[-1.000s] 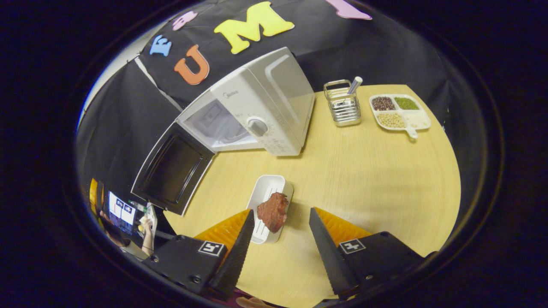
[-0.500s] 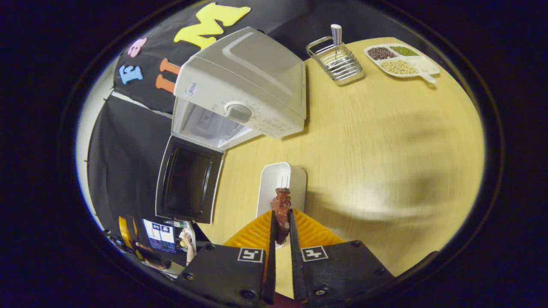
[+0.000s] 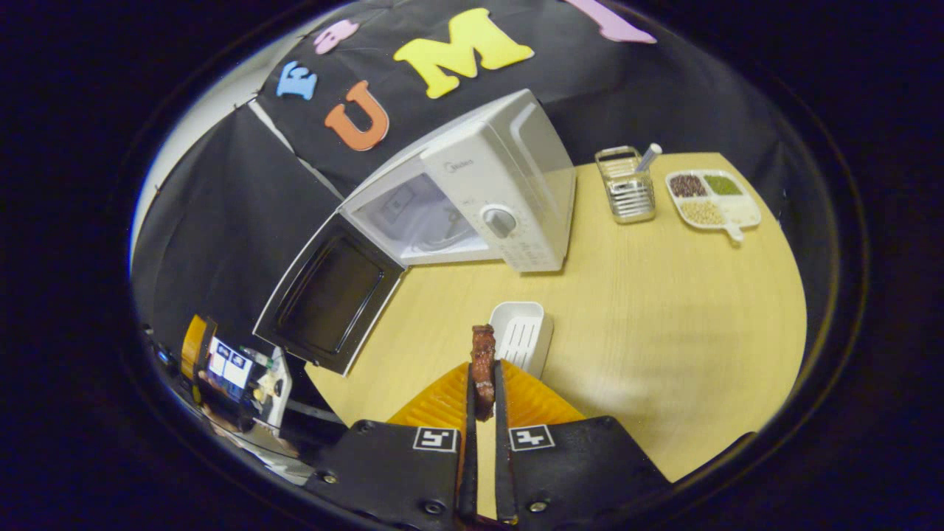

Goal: Open the microwave oven with the left hand, put the food in, and close the microwave oven.

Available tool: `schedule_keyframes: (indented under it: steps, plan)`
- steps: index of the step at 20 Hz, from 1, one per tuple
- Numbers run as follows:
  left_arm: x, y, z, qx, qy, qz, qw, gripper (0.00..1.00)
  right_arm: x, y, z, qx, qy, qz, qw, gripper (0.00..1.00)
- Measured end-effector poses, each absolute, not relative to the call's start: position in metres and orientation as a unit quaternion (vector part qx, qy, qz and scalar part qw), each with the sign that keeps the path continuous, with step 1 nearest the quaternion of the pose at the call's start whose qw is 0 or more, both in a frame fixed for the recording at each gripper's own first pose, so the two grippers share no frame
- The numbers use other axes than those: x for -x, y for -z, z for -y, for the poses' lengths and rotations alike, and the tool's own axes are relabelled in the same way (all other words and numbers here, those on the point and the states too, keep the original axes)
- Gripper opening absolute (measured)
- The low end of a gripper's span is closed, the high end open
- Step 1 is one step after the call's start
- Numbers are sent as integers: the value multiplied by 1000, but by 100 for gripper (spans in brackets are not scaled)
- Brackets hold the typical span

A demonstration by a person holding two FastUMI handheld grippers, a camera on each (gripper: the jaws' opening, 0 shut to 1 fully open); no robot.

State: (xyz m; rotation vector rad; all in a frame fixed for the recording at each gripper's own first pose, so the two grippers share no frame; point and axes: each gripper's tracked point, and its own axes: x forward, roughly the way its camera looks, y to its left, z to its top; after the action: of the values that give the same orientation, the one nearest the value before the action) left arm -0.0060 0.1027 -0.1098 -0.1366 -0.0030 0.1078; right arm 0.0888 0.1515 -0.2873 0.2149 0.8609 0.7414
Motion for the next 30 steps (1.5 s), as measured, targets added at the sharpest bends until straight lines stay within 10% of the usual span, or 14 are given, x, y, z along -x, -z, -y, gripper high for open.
schedule_keyframes:
  steps: [12,30]
  plan:
    - [20,101,-124,65,-65,33,995,93,-78,265,-254,123,-290,-187,931,11]
    - [28,95,-126,59,-25,34,997,93,-221,279,-441,-88,-141,-119,979,11]
